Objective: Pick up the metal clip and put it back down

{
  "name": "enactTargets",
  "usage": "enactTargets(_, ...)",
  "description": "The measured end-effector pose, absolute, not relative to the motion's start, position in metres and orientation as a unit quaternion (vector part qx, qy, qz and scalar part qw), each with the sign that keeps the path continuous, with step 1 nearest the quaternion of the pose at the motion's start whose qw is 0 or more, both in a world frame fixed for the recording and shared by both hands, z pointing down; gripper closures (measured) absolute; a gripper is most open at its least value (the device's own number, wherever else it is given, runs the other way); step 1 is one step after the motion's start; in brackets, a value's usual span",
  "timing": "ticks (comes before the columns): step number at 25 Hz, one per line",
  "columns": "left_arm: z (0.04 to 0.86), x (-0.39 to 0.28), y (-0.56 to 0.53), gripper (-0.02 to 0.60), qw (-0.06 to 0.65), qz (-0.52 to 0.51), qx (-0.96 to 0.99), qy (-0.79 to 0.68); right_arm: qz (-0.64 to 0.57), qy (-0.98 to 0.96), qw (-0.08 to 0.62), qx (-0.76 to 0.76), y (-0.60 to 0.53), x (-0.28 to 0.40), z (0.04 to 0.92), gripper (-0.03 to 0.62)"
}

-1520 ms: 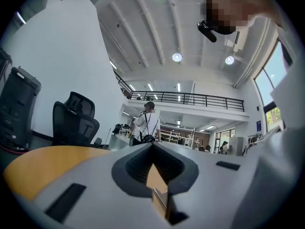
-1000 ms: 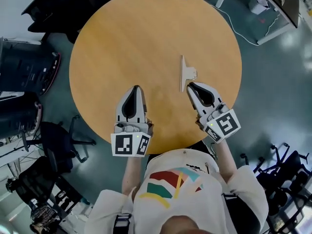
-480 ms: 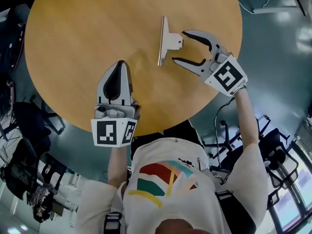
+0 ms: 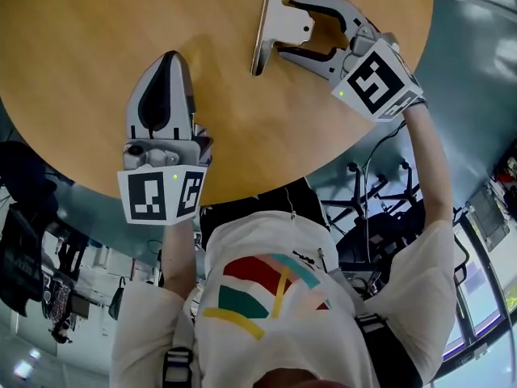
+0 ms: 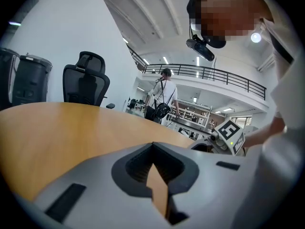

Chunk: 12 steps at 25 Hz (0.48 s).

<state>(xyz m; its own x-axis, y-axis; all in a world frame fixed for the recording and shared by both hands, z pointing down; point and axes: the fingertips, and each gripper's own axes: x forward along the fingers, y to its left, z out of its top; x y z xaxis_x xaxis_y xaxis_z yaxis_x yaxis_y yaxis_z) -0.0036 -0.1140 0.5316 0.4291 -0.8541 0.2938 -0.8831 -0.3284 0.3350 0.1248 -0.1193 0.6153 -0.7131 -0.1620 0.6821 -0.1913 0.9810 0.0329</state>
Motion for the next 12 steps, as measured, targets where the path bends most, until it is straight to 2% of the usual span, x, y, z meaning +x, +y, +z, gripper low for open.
enactTargets(9,0.495,-0.026,-0.112,0.538,0.203,0.02,0.807,-0.555,0.036,-0.905,0.409,0.11,-0.118,0.123,0.604,0.299)
enactTargets(12,0.46,-0.04,-0.117,0.538,0.169,0.008,0.806,-0.567,0.021,-0.907,0.396,0.144,-0.127,0.118,0.572,0.299)
